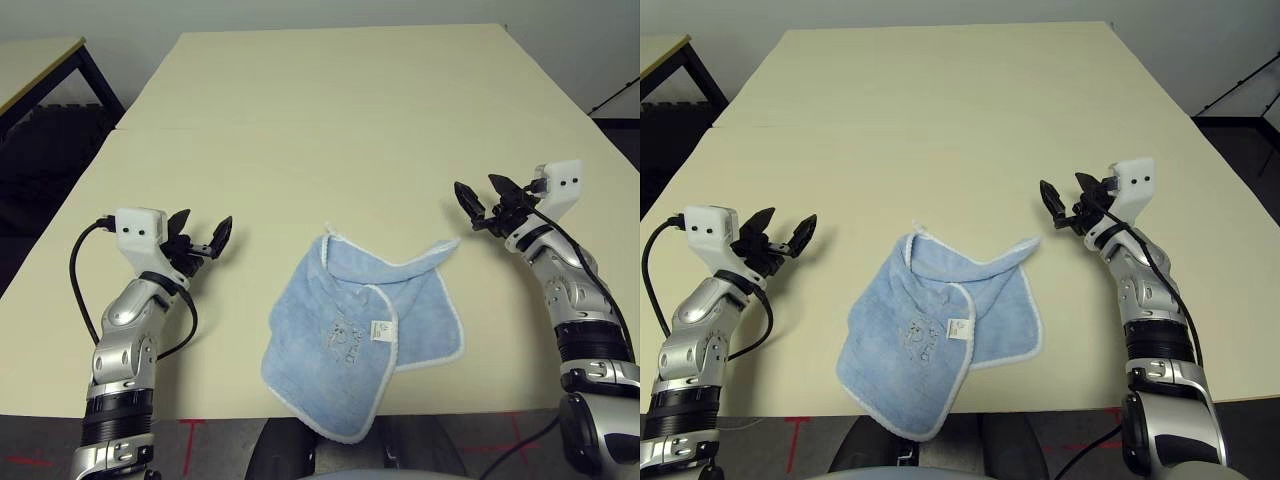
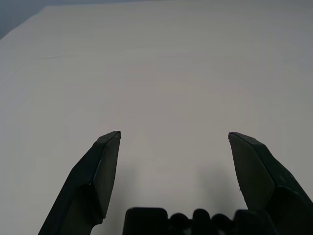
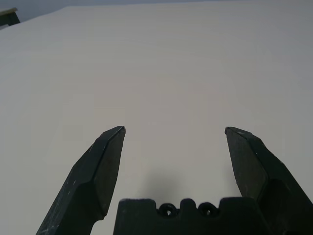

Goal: Fold the towel and set it aside.

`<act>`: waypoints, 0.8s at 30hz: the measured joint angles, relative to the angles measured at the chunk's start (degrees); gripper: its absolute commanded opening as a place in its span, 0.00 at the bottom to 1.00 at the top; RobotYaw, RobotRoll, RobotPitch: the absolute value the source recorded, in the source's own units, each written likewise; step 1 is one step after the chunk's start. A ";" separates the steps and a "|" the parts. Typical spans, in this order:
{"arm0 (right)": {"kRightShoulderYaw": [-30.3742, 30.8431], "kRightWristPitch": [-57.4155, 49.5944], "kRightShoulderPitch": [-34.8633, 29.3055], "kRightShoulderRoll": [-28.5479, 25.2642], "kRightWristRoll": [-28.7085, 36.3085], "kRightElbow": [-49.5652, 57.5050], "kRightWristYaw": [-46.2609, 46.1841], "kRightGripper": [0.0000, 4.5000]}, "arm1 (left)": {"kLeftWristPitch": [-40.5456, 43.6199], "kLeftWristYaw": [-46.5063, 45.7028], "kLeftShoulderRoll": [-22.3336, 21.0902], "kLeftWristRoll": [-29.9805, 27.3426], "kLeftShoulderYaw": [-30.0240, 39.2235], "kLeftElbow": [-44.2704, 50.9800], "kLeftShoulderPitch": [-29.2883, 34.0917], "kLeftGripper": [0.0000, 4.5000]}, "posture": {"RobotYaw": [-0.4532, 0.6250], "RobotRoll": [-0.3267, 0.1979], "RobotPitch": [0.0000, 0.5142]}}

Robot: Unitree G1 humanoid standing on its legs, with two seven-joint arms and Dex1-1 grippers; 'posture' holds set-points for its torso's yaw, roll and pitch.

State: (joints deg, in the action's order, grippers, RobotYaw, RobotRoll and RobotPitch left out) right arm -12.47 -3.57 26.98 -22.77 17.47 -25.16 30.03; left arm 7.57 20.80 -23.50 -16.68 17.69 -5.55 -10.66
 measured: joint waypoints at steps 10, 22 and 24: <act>-4.22 9.62 1.45 4.33 -2.45 -4.77 -13.78 0.99 | -10.42 -17.14 5.21 7.06 3.62 -4.82 -3.18 0.99 | 0.39 0.62 0.21; -3.94 9.96 4.73 2.88 -2.29 -9.44 -7.88 0.99 | -9.97 -4.92 0.21 2.84 2.17 -6.85 -4.42 0.99 | 0.39 0.62 0.20; -3.78 9.34 4.74 2.53 -2.05 -9.44 -5.50 0.99 | -9.00 -1.43 -1.59 1.26 2.18 -6.85 -4.42 0.99 | 0.39 0.62 0.21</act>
State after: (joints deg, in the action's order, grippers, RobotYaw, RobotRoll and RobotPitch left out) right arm -16.26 5.77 31.72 -20.24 15.42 -34.60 24.53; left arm -1.43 19.37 -25.09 -15.42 19.87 -12.40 -15.08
